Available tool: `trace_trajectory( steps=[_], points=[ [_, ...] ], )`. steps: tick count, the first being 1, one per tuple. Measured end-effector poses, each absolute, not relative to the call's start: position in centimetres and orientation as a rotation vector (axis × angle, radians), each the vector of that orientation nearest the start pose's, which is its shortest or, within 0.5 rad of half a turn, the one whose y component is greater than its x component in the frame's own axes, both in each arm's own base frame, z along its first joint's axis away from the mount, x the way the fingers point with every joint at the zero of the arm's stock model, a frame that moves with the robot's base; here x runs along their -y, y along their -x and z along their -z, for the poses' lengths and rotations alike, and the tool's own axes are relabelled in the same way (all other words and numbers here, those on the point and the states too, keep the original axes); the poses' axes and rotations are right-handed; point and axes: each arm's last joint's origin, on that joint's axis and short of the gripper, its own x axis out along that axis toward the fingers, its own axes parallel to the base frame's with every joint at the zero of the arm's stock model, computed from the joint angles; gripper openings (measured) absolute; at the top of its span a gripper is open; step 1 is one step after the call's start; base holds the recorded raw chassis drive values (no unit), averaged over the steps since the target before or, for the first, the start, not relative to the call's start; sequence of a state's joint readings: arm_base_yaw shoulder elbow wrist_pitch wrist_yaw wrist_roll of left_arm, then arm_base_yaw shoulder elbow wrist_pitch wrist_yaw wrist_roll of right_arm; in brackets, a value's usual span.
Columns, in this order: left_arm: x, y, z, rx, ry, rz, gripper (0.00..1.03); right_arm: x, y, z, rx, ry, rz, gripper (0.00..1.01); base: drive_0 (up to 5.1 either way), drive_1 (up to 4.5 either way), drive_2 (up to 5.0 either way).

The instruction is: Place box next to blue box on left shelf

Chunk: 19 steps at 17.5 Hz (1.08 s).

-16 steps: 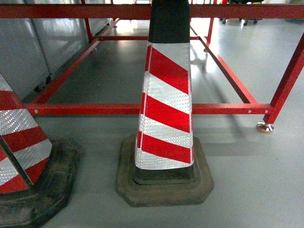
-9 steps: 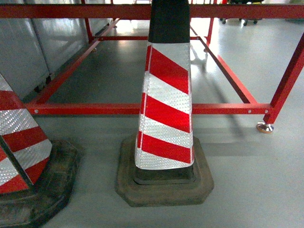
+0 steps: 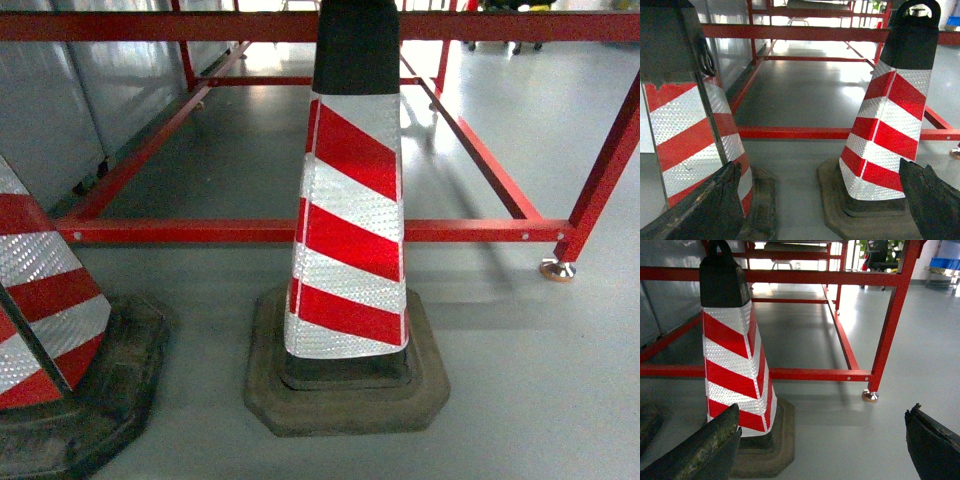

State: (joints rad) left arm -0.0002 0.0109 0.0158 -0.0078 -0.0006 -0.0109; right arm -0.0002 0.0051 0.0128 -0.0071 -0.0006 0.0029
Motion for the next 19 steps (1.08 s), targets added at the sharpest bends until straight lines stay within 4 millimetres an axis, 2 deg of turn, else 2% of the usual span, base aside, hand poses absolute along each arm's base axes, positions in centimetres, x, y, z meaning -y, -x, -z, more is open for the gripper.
trace_trajectory(
  steps=[19],
  points=[
    [0.0, -9.74, -16.75, -0.001, -0.001, 0.0, 0.98, 0.0, -9.72, -16.69, 0.002, -0.003, 0.001, 0.98, 0.0, 0.0, 0.0]
  ],
)
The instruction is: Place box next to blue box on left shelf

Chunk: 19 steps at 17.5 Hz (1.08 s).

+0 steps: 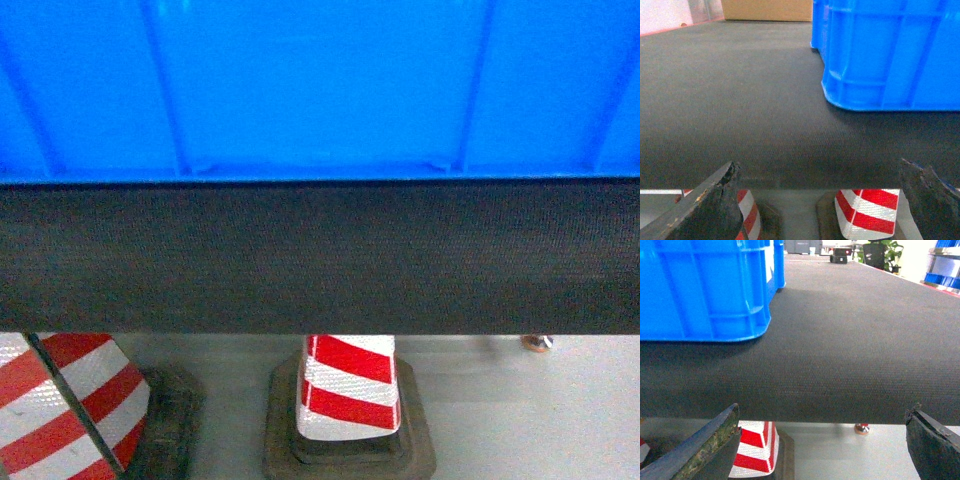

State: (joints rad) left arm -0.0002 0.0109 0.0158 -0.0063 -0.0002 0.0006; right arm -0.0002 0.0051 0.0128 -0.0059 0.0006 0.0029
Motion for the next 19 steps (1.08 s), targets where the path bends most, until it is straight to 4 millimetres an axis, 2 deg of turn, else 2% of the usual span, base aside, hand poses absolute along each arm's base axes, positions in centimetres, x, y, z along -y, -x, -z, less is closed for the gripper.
trace_trajectory(
  steps=[19],
  points=[
    [0.0, -9.74, -16.77, 0.0, -0.001, 0.0, 0.98, 0.0, -9.72, -16.69, 0.002, -0.002, 0.0, 0.98, 0.0, 0.0, 0.0]
  ],
)
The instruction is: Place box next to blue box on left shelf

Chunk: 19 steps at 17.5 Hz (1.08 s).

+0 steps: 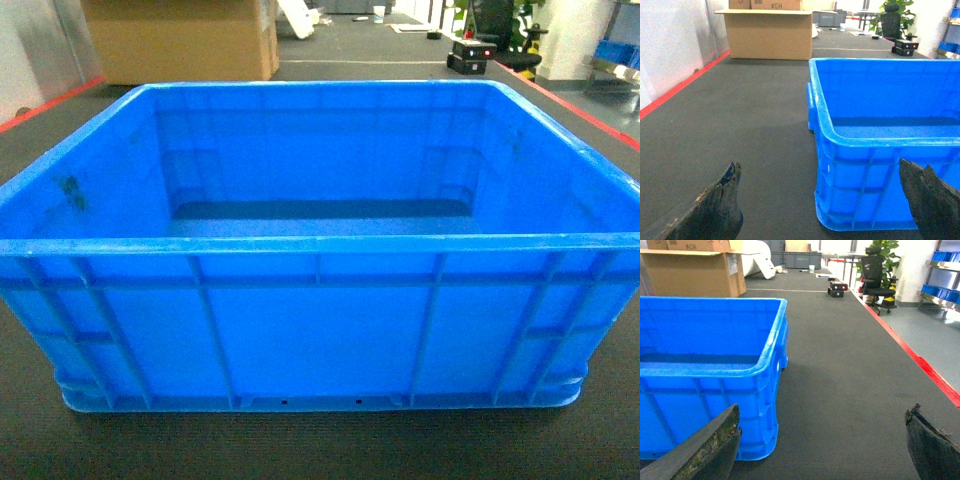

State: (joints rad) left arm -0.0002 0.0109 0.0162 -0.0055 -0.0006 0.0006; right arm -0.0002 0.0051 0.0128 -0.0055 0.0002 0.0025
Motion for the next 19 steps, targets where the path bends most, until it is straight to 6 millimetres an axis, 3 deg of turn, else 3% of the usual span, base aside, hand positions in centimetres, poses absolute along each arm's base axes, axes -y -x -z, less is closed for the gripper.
trace_trajectory(
  steps=[19],
  points=[
    [0.0, -9.74, -16.77, 0.0, -0.001, 0.0, 0.98, 0.0, -9.72, -16.69, 0.002, -0.002, 0.0, 0.98, 0.0, 0.0, 0.0]
  ],
)
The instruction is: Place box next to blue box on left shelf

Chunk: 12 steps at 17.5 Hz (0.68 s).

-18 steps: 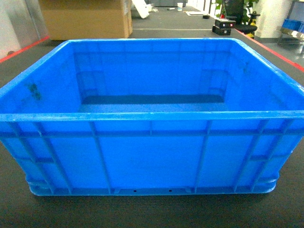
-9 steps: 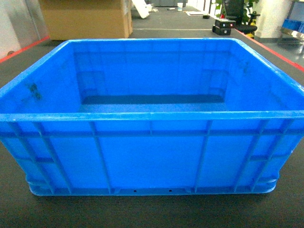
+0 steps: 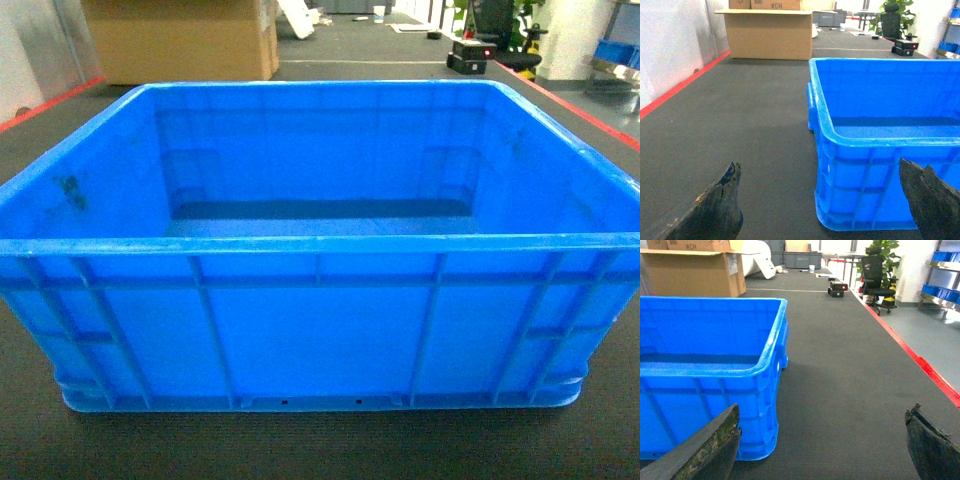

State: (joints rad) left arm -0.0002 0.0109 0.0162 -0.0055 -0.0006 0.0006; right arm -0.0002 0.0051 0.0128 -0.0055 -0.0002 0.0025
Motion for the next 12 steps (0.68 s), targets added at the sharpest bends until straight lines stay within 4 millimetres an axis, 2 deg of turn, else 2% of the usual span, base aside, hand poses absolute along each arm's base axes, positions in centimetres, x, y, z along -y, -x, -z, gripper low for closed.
trace_trajectory(
  steps=[8, 10, 12],
  points=[
    [0.0, -9.7, -16.8, 0.0, -0.001, 0.0, 0.98, 0.0, -9.7, -16.7, 0.002, -0.002, 0.0, 0.98, 0.0, 0.0, 0.0],
    [0.4, -10.0, -16.4, -0.15, -0.013, -0.112, 0.98, 0.0, -10.1, -16.0, -0.167, 0.007, 0.091, 0.98, 0.0, 0.0, 0.0],
    [0.8, -11.0, -16.6, -0.171, -0.016, -0.2, 0.98, -0.1, -10.7, -16.7, -0.143, -0.023, 0.106, 0.98, 0.0, 0.0, 0.0]
  ],
)
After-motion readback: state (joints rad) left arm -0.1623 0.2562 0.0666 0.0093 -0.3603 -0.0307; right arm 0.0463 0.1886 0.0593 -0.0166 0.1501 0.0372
